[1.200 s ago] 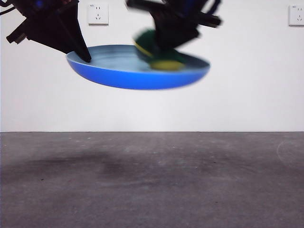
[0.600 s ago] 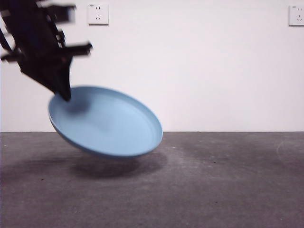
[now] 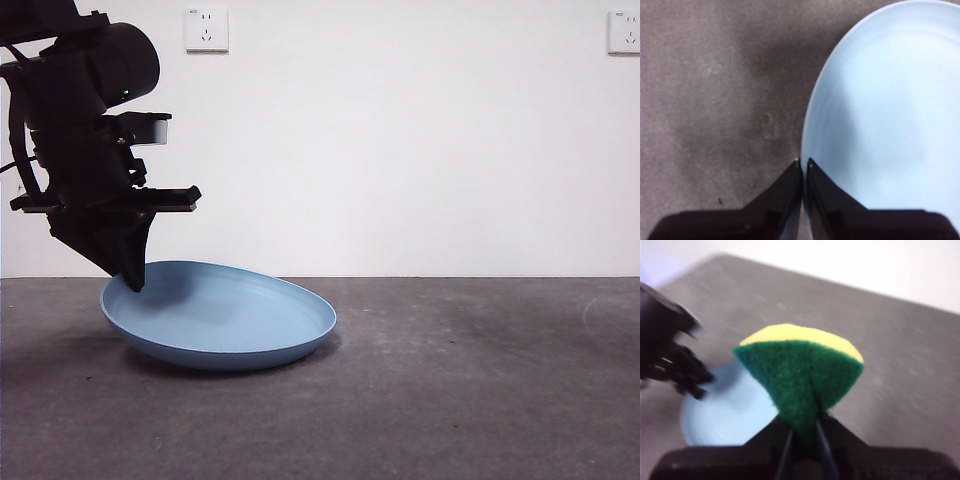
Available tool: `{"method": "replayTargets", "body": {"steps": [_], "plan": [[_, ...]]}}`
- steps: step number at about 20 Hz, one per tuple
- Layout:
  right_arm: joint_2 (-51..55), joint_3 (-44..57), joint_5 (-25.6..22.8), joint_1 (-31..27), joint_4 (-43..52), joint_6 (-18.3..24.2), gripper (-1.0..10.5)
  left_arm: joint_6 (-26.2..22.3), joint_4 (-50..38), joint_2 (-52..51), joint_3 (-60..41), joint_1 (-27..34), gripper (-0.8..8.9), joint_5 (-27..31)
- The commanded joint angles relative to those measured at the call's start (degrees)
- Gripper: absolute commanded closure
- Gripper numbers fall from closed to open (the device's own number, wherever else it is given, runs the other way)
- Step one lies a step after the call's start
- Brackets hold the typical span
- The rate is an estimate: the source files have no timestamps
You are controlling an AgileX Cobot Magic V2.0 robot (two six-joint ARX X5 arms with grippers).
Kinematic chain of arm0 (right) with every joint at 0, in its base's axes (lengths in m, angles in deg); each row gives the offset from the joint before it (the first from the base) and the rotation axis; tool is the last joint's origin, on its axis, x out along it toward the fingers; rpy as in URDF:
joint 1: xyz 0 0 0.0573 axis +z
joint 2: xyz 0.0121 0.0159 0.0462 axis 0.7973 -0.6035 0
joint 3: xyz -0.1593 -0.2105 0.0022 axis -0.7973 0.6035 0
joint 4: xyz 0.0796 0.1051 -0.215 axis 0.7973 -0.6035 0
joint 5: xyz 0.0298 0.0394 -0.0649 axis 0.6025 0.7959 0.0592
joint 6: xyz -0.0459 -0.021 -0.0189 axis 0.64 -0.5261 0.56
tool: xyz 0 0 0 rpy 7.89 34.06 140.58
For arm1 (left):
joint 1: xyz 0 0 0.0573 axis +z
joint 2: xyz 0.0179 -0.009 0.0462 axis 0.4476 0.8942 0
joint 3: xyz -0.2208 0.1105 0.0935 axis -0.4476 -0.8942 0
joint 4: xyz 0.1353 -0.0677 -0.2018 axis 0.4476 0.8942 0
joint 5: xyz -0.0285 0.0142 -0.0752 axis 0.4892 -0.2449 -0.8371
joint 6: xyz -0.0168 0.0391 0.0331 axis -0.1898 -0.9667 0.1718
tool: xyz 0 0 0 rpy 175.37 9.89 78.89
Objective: Pick up the plate,pick up the cloth,clean the plate with the cloth
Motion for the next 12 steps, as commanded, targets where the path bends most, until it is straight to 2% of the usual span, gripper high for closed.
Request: {"method": "replayTargets", "body": {"steps": [1, 3, 7, 9, 12], "plan": [[-1.2, 0.0, -0.3, -1.3, -1.2, -0.1, 9.6, -0.9, 1.0, 1.0, -0.2, -0.1, 8.10, -0.1], [-2.1, 0.0, -0.3, -1.9, -1.8, -0.1, 9.6, -0.3, 1.3, 1.0, -0.2, -0.2, 7.58, 0.0], [-5.3, 0.0, -0.3, -4.0, -2.1, -0.2, 9.6, 1.7, 3.2, 0.8, -0.2, -0.3, 5.38, 0.0], [-7.1, 0.0, -0.2, -5.0, -2.1, -0.2, 9.6, 1.7, 4.3, 0.3, -0.2, -0.6, 4.97, 0.0], [-12.1, 0.0, 0.1, -6.9, -2.1, -0.5, 9.6, 1.7, 6.7, -1.9, -0.2, -1.1, 4.93, 0.0]]}}
